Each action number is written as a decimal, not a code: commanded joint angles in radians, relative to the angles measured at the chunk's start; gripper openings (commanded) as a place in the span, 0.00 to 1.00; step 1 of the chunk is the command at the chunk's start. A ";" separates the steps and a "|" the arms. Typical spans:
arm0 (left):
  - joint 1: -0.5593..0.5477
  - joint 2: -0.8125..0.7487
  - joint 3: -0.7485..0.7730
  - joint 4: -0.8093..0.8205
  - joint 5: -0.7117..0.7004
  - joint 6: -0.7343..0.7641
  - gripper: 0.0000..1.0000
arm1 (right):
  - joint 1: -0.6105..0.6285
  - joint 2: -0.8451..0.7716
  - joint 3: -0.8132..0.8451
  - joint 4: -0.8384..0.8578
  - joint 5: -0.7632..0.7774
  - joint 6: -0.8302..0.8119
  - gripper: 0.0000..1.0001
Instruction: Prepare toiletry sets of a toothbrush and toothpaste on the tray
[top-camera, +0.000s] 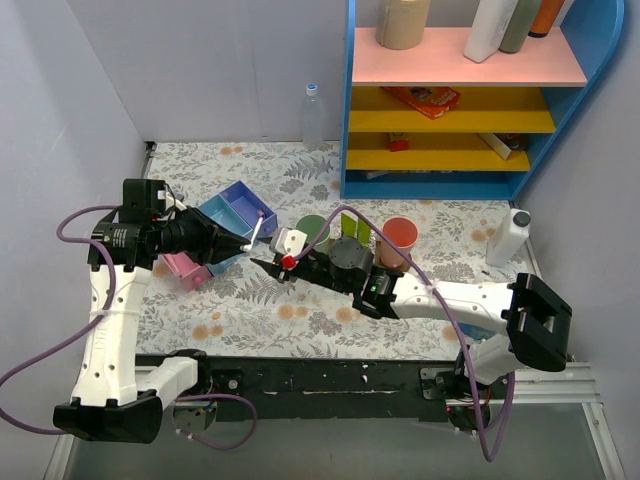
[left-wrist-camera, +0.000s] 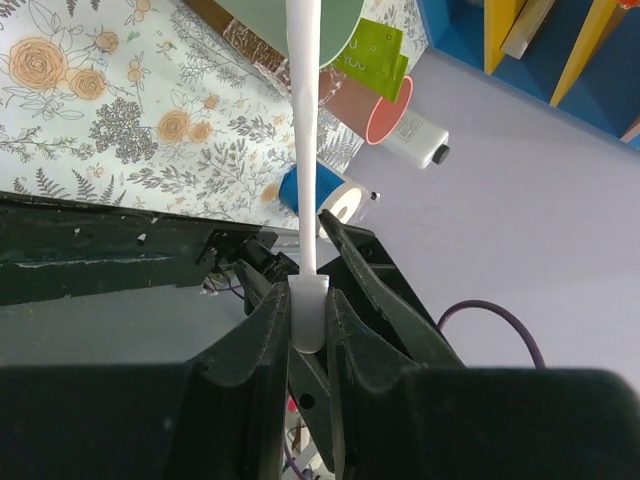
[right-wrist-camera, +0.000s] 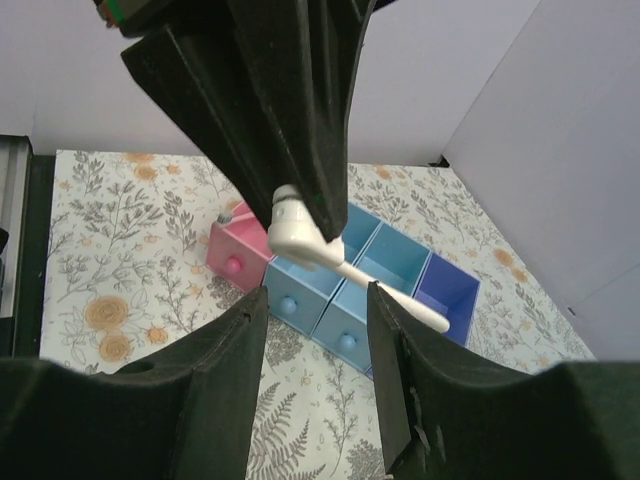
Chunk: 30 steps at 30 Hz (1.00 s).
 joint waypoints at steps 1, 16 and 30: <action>0.002 -0.020 0.027 -0.040 0.048 0.020 0.00 | 0.007 0.026 0.072 0.076 0.012 -0.035 0.51; 0.002 -0.022 0.038 -0.034 0.059 0.037 0.00 | 0.010 0.110 0.155 0.069 0.029 -0.076 0.21; 0.002 -0.081 0.035 0.072 -0.085 0.196 0.55 | 0.010 0.095 0.112 0.110 0.076 -0.050 0.01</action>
